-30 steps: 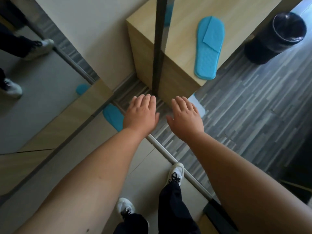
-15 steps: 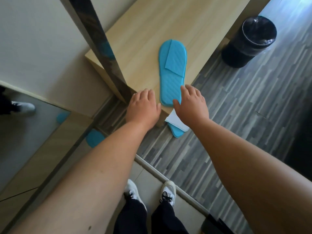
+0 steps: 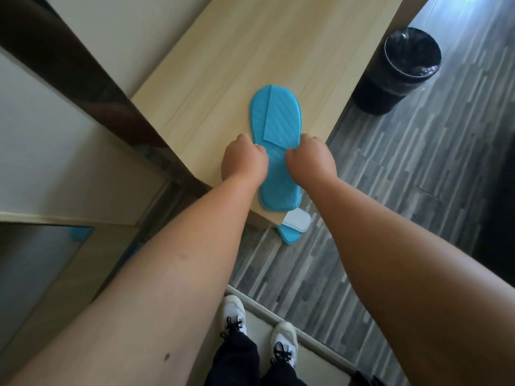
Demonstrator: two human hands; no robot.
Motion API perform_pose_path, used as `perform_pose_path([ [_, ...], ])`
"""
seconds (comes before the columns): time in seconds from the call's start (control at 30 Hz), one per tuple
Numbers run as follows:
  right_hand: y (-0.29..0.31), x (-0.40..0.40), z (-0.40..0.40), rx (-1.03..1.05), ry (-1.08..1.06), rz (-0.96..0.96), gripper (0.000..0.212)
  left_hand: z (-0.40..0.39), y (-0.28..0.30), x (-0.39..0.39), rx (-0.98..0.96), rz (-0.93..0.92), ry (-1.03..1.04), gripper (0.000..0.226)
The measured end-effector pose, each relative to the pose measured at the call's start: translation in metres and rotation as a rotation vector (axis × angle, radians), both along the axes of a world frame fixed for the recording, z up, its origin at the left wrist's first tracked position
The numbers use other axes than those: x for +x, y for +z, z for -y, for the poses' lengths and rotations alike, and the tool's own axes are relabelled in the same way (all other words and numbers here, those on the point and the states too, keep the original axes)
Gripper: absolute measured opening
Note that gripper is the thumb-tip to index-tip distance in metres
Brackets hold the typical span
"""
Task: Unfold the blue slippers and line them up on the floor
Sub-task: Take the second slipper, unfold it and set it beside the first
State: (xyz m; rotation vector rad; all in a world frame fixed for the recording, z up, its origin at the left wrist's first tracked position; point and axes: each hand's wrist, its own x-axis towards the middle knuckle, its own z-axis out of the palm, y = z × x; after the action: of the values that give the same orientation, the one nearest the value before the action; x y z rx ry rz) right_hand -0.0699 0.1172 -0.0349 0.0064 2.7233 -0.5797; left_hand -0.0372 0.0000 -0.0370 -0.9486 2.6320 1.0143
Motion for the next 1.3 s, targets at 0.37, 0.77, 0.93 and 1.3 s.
perform_pose_path([
  [0.37, -0.008, -0.013, -0.016, -0.289, -0.357, 0.233, 0.026, 0.008, -0.018, -0.012, 0.261, 0.038, 0.165, 0.023],
  [0.77, 0.005, 0.071, -0.035, -0.336, -0.248, 0.334, 0.024, -0.004, 0.001, 0.095, 0.392, 0.016, 0.305, 0.022],
  [0.93, 0.01, 0.138, -0.022, -0.23, -0.063, 0.377, 0.025, 0.001, 0.001, 0.184, 0.384, 0.091, 0.394, 0.021],
  [1.3, -0.01, 0.31, 0.122, -0.159, 0.341, 0.415, 0.031, 0.11, -0.023, 0.404, 0.322, 0.072, 0.722, 0.024],
])
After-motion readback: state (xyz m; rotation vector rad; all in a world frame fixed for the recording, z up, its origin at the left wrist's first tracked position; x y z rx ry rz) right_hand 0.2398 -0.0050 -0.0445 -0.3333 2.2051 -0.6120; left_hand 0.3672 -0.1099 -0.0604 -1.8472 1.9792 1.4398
